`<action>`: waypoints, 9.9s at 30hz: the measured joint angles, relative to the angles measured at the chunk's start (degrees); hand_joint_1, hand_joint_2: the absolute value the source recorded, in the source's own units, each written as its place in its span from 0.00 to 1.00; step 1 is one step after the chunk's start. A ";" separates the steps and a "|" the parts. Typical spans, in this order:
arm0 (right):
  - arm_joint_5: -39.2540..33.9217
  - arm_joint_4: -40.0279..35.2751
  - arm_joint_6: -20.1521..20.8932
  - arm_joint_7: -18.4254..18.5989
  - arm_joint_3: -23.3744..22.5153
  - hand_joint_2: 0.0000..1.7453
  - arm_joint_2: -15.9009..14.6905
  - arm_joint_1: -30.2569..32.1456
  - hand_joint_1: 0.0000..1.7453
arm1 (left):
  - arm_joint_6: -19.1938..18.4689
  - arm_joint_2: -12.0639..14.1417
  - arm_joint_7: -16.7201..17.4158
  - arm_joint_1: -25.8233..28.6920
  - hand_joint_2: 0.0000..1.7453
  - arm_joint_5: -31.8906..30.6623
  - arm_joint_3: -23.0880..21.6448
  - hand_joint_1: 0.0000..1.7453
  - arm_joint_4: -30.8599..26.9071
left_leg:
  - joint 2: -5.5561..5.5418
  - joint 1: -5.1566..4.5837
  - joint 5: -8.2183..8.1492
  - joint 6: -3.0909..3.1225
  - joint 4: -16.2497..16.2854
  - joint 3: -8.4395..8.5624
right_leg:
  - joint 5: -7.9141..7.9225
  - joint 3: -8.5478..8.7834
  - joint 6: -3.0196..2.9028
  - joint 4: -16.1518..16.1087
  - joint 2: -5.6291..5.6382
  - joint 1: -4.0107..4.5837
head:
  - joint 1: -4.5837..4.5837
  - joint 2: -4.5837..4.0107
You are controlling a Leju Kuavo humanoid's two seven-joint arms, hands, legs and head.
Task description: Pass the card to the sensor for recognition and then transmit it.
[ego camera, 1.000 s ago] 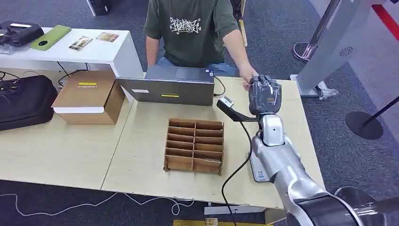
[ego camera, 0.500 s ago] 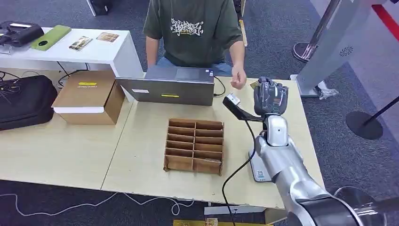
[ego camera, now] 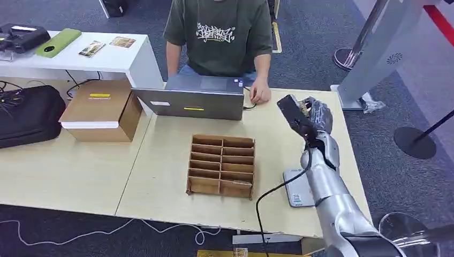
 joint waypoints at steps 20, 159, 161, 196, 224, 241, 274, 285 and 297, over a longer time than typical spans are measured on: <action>-9.39 -22.46 6.68 2.89 -4.87 1.00 -1.70 16.15 1.00 | 0.52 -0.11 0.61 -0.04 0.00 0.61 0.00 0.00 0.02 | 0.05 0.00 -0.06 0.06 0.00 -0.01 | -0.02 -0.01 0.02 -0.02 0.03 0.00 | -0.02 0.00; -6.90 -31.22 16.89 9.99 0.16 1.00 2.21 35.67 1.00 | 0.76 -0.42 0.72 0.05 0.00 3.08 0.00 0.00 0.11 | 0.11 0.00 -0.15 0.09 -0.03 0.17 | -0.15 0.18 0.08 -0.04 0.04 0.00 | 0.00 0.00; -7.09 -30.63 16.87 9.88 0.53 1.00 1.94 35.35 1.00 | 0.72 -0.39 0.72 0.02 0.00 3.10 0.00 0.00 0.11 | 0.17 0.00 -0.15 0.09 -0.03 0.21 | -0.15 0.21 0.08 -0.04 0.06 0.00 | 0.00 0.00; -8.27 -27.75 13.57 9.53 3.48 1.00 -0.94 33.68 1.00 | 0.44 0.04 0.66 0.04 0.00 2.51 0.00 0.00 0.11 | 0.43 0.00 -0.21 0.06 -0.03 0.55 | -0.08 0.44 0.00 -0.04 0.30 0.01 | -0.02 0.00; -9.83 -26.85 14.79 9.16 -0.85 1.00 -2.56 32.87 1.00 | 1.16 0.20 0.55 -0.10 0.00 1.73 0.00 0.00 0.07 | 0.41 0.00 -0.24 0.09 -0.03 0.42 | -0.10 0.37 0.03 -0.04 0.28 0.01 | -0.02 0.00; -6.38 -36.62 -4.65 -2.29 -1.39 1.00 -0.22 33.33 1.00 | 1.60 -0.44 -0.55 0.00 0.00 1.55 0.00 0.00 0.07 | 0.36 0.01 -0.24 0.09 -0.03 0.39 | -0.11 0.32 0.02 -0.04 0.25 0.01 | -0.02 0.00; 36.16 -7.55 -23.96 29.01 24.64 1.00 -2.36 -0.08 1.00 | 2.03 -0.26 -0.04 -0.87 0.00 -4.29 0.00 0.00 -0.22 | 0.36 0.00 -0.08 0.04 0.00 0.35 | -0.02 0.23 -0.01 0.04 0.27 0.01 | -0.02 0.00; 36.14 9.08 -23.96 27.45 27.94 1.00 -1.57 -11.39 1.00 | 2.03 0.42 0.61 -1.46 0.00 -6.51 0.00 0.00 -1.57 | 0.15 0.00 -0.04 0.04 0.00 0.25 | -0.03 0.24 0.00 0.04 0.08 0.01 | -0.02 0.00; 36.14 16.33 -24.01 26.58 27.96 1.00 0.59 -14.90 1.00 | 2.10 0.50 0.76 -1.47 0.00 -6.32 0.00 0.00 -1.88 | 0.16 0.01 -0.04 0.04 0.00 0.23 | -0.03 0.23 0.00 0.04 0.09 0.01 | 0.00 0.00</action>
